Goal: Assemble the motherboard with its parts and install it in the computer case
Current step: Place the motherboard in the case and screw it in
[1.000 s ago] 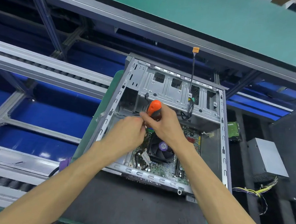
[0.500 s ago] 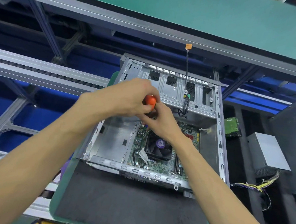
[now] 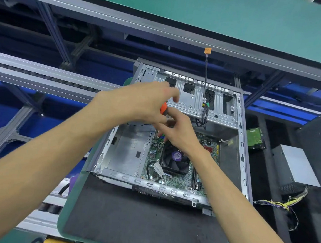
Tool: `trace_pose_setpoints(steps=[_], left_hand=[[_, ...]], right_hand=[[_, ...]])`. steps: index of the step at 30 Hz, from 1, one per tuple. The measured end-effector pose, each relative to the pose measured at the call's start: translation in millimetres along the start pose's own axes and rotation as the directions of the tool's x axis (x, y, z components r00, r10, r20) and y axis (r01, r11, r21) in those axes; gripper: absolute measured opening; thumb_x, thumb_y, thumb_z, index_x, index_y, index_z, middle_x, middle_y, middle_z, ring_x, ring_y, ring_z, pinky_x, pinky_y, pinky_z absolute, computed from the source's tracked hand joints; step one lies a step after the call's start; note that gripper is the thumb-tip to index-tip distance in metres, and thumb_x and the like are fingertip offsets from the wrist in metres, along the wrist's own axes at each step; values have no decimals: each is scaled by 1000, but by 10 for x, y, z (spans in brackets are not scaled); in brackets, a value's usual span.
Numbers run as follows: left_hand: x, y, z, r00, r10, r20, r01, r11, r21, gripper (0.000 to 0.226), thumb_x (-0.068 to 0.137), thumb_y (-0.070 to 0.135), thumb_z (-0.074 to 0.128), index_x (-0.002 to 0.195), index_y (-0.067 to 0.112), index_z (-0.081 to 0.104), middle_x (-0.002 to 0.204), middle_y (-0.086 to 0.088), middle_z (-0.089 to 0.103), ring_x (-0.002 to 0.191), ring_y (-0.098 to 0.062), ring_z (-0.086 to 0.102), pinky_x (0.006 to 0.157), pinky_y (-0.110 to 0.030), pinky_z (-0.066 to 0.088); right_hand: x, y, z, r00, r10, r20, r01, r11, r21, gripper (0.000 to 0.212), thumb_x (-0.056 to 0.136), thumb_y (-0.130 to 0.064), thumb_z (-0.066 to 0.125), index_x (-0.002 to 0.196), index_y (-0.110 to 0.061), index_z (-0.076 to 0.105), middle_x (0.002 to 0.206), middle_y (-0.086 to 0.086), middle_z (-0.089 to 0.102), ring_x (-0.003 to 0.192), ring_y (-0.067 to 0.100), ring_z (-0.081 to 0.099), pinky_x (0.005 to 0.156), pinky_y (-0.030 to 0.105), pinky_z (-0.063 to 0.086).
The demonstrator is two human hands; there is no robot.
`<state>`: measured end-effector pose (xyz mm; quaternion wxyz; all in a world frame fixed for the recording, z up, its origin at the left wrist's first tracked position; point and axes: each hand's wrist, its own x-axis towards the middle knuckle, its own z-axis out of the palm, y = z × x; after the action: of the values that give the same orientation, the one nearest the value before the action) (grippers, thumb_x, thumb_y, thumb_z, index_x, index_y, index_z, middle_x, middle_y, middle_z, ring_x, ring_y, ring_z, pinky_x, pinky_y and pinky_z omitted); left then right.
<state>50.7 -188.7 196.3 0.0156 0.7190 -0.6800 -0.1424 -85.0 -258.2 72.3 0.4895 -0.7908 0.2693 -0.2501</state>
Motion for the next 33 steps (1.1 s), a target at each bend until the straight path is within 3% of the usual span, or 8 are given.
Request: trace_pose_setpoints(steps=[3, 7, 9, 15, 20, 25, 30, 33], left_hand=[[10, 16, 63, 974, -133, -181, 161, 975, 151, 48, 90, 63, 54, 107, 18, 52, 84, -1, 52, 77, -28, 52, 68, -36, 40], [21, -9, 5, 1000, 3, -13, -4, 1000, -16, 11, 93, 25, 62, 104, 26, 61, 93, 3, 52, 83, -21, 54, 71, -36, 46], [6, 6, 4, 995, 79, 64, -72, 992, -101, 25, 90, 13, 61, 109, 30, 62, 111, 5, 49, 95, -20, 56, 74, -33, 45], [28, 89, 116, 964, -137, -229, 175, 972, 156, 42, 94, 55, 53, 101, 14, 48, 84, -4, 52, 75, -32, 52, 64, -36, 36], [37, 14, 16, 996, 66, 60, -60, 994, -91, 25, 92, 16, 59, 113, 29, 59, 109, 2, 49, 94, -22, 55, 78, -40, 49], [29, 87, 85, 961, -133, -241, 160, 982, 96, 52, 87, 67, 56, 102, 17, 53, 84, -2, 56, 77, -29, 57, 64, -36, 40], [65, 84, 15, 996, 66, 52, -62, 995, -79, 19, 91, 10, 57, 97, 28, 62, 93, 10, 49, 93, -20, 56, 64, -30, 40], [36, 125, 32, 998, 32, -57, -34, 999, -38, 21, 93, 28, 61, 112, 25, 54, 108, 3, 49, 91, -20, 51, 69, -32, 38]], right_hand=[[3, 2, 8, 1000, 8, -21, -8, 1000, 23, 17, 87, -32, 77, 99, -40, 67, 85, -7, 69, 58, 20, 70, 47, 26, 52], [0, 6, 19, 1000, 15, -23, -14, 999, 30, 18, 84, -39, 78, 93, -39, 63, 80, -3, 69, 58, 21, 72, 47, 33, 55], [0, 7, 12, 999, 20, -31, -18, 999, 47, 19, 84, -36, 77, 88, -45, 60, 73, 0, 70, 57, 20, 72, 46, 29, 53], [-16, -9, -5, 999, 6, -33, -4, 999, 50, 24, 87, -28, 79, 91, -46, 63, 75, -7, 69, 55, 17, 70, 47, 23, 50], [-9, -2, -13, 999, 15, -44, -14, 1000, 26, 23, 86, -29, 77, 87, -41, 57, 69, -7, 69, 51, 14, 69, 46, 22, 50], [-14, 18, 0, 999, 42, -27, -42, 999, 8, 19, 87, -32, 79, 98, -32, 63, 70, -12, 68, 52, 15, 68, 47, 24, 51], [-38, -8, 10, 999, 42, -10, -42, 999, 26, 17, 85, -38, 76, 91, -36, 61, 66, -2, 71, 50, 19, 69, 48, 32, 56], [-37, -30, 3, 999, 34, -14, -33, 999, 31, 15, 84, -36, 75, 88, -38, 61, 65, -1, 70, 50, 19, 68, 47, 31, 54]])
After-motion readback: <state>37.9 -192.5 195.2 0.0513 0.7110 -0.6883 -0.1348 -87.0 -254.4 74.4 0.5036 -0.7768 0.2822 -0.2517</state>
